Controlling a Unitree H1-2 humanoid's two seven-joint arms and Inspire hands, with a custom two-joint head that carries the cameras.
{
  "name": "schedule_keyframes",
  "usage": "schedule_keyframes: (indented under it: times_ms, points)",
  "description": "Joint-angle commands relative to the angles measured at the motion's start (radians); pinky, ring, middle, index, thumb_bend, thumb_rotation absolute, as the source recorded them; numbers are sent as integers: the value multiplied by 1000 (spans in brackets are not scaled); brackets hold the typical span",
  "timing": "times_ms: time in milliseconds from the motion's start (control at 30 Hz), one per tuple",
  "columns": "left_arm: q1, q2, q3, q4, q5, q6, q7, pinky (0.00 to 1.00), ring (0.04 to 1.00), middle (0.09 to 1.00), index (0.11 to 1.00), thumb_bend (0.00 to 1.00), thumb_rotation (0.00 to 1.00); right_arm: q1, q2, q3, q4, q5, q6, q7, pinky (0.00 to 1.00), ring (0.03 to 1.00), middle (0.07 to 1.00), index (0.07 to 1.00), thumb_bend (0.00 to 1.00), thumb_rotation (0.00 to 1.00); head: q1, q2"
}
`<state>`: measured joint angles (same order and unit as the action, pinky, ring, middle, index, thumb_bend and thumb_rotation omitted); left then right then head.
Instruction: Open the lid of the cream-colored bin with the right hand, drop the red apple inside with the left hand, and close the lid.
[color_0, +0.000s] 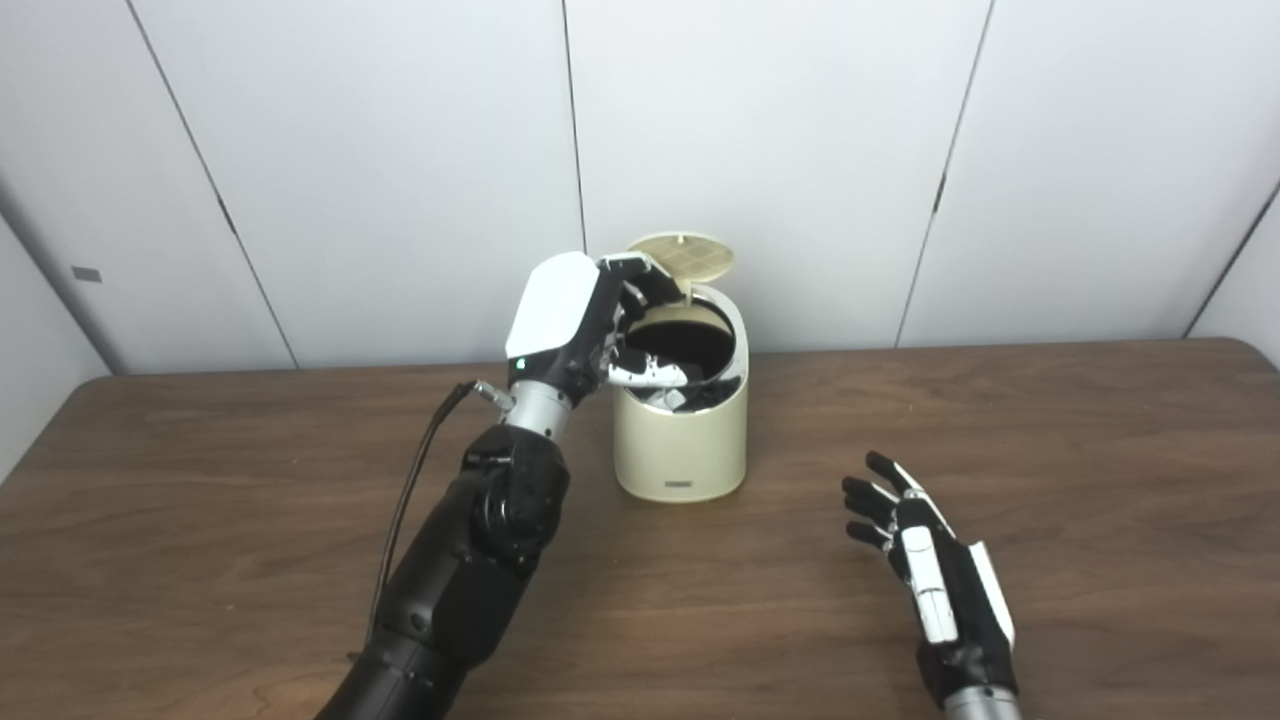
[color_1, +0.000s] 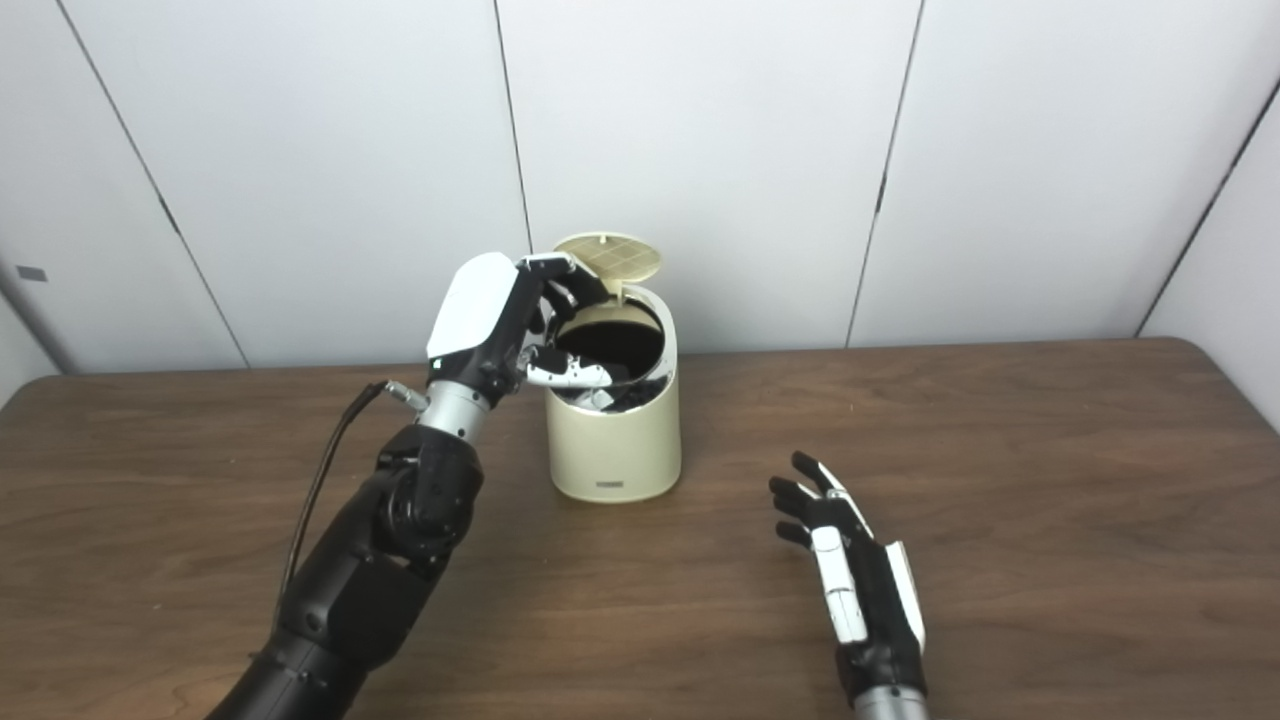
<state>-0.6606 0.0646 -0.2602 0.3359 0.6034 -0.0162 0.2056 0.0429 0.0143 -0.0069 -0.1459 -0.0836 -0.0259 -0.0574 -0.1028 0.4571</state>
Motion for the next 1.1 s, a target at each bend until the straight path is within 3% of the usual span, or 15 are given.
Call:
schedule_keyframes:
  times_ms: [0, 67, 133, 467, 733, 833, 933, 967, 1067]
  points:
    - [-8, -27, 26, -21, -55, -7, -3, 455, 443, 511, 484, 514, 2, -18, 3, 1, -29, 2, -17, -1, 763, 821, 800, 864, 443, 976, 0, 1]
    - [-1, -42, 51, -30, -88, -17, 5, 439, 441, 518, 476, 504, 0, -19, 2, 3, -24, 0, -23, -1, 762, 818, 797, 862, 435, 981, 2, -1]
    - [5, -52, 70, -38, -115, -34, 16, 362, 445, 532, 467, 479, 0, -18, 1, 5, -23, -5, -24, -1, 761, 814, 791, 861, 428, 988, 4, -1]
    - [38, -63, 139, -116, -236, -128, 23, 346, 449, 522, 462, 476, 0, -20, -2, 0, -23, -2, -21, 3, 760, 817, 797, 869, 418, 982, 7, -1]
    - [145, -47, 179, -299, -343, -73, -62, 344, 468, 533, 495, 477, 0, -66, -31, -15, -22, 23, -31, 16, 779, 839, 837, 868, 486, 942, 10, 0]
    - [211, -28, 198, -373, -391, -65, -101, 419, 512, 519, 487, 513, 0, -115, -64, -13, -9, -8, -68, 16, 780, 861, 857, 869, 472, 944, 10, 2]
    - [277, -15, 221, -431, -439, -66, -126, 449, 541, 612, 496, 511, 76, -170, -93, -11, 0, -58, -56, 4, 781, 869, 870, 872, 497, 949, 9, 4]
    - [299, -11, 229, -448, -455, -67, -133, 476, 576, 642, 584, 586, 202, -189, -101, -7, -4, -83, -45, -1, 788, 871, 872, 871, 510, 942, 9, 4]
    - [354, -3, 244, -486, -459, -59, -141, 531, 629, 691, 691, 636, 352, -233, -128, 11, -22, -156, -17, -1, 786, 870, 881, 870, 531, 957, 8, 6]
